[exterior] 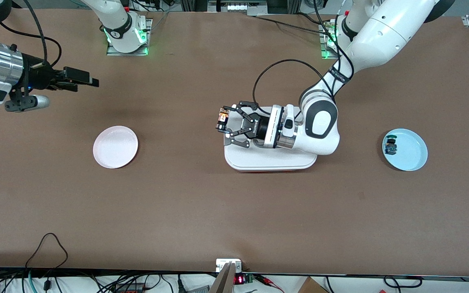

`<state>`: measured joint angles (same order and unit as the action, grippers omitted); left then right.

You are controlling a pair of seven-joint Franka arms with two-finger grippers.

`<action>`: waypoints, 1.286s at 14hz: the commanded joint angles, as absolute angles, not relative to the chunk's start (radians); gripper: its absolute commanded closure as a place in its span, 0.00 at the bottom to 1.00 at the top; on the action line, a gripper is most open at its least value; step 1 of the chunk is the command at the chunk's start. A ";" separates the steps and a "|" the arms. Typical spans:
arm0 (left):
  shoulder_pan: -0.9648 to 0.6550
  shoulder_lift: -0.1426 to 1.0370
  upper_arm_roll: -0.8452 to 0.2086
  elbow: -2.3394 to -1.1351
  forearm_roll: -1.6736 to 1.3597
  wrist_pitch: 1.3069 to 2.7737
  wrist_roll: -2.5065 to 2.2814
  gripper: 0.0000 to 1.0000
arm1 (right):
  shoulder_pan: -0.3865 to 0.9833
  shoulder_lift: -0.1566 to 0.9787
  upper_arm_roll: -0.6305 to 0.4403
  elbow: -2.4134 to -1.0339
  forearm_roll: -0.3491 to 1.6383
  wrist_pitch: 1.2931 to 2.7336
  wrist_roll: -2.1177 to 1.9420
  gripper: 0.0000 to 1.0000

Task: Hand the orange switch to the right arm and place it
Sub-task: 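Carry the orange switch with the left gripper over the white box, then hold the switch with the left gripper while the right gripper approaches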

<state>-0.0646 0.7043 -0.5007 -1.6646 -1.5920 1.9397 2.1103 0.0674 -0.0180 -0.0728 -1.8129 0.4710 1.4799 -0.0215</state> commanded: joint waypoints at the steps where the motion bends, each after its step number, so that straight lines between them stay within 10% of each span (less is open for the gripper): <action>1: -0.063 0.686 -0.500 -1.680 -1.626 1.942 2.175 1.00 | 0.061 0.029 -0.075 -1.790 0.604 1.428 -0.032 0.00; 18: -0.087 0.689 -0.500 -1.675 -1.660 1.976 2.174 1.00 | 0.187 0.222 -0.067 -1.899 1.198 1.589 -0.054 0.00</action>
